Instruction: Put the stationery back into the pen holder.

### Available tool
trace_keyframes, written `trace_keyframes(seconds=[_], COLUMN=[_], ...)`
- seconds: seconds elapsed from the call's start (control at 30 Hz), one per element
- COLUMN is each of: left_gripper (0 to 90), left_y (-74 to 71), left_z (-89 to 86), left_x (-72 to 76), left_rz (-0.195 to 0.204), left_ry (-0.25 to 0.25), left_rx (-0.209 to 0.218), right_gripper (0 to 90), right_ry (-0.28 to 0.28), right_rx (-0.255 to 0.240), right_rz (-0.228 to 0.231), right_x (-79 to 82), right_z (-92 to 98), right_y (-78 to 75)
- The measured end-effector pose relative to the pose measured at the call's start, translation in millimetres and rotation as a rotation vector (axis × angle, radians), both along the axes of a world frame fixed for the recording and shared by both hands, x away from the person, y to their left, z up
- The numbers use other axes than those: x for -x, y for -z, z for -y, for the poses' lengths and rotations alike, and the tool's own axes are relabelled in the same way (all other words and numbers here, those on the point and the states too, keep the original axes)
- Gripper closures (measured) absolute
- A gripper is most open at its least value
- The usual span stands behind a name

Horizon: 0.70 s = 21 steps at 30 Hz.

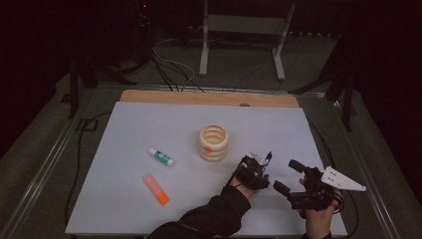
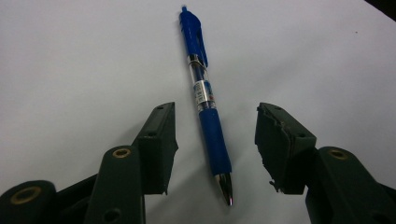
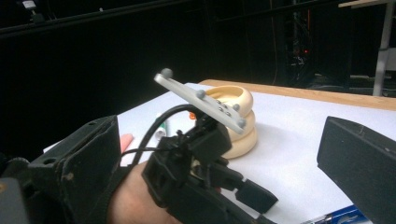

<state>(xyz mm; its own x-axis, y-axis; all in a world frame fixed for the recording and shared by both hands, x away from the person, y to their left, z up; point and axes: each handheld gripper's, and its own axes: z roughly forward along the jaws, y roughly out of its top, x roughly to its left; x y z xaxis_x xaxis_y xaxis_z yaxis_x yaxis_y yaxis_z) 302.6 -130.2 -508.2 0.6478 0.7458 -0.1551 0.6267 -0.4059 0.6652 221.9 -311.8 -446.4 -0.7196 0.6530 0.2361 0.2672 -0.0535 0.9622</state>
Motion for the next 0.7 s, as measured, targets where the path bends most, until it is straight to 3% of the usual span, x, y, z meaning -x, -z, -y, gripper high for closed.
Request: trace_keyframes(seconds=[0.43,0.5,0.57,0.7], left_gripper=[61.6,65.6,67.6,73.6], left_y=[8.2,7.7,7.2,6.4], left_z=[8.9,10.7,15.5,16.5], left_x=[-7.6,-7.7,-3.3,-2.5], left_rz=[-0.013,-0.008,0.030,0.030], left_ry=[0.002,0.010,0.031,0.021], left_rx=[-0.036,-0.055,-0.115,-0.135], right_gripper=[0.0,0.0,0.0,0.0], right_ry=[-0.002,-0.002,-0.003,0.001], right_rx=[0.001,0.001,0.002,0.001], right_rz=[-0.002,-0.003,-0.004,-0.002], right_x=[-0.6,-0.6,-0.5,-0.5], right_z=[0.1,0.0,-0.3,0.2], right_y=[0.8,0.8,1.1,0.9])
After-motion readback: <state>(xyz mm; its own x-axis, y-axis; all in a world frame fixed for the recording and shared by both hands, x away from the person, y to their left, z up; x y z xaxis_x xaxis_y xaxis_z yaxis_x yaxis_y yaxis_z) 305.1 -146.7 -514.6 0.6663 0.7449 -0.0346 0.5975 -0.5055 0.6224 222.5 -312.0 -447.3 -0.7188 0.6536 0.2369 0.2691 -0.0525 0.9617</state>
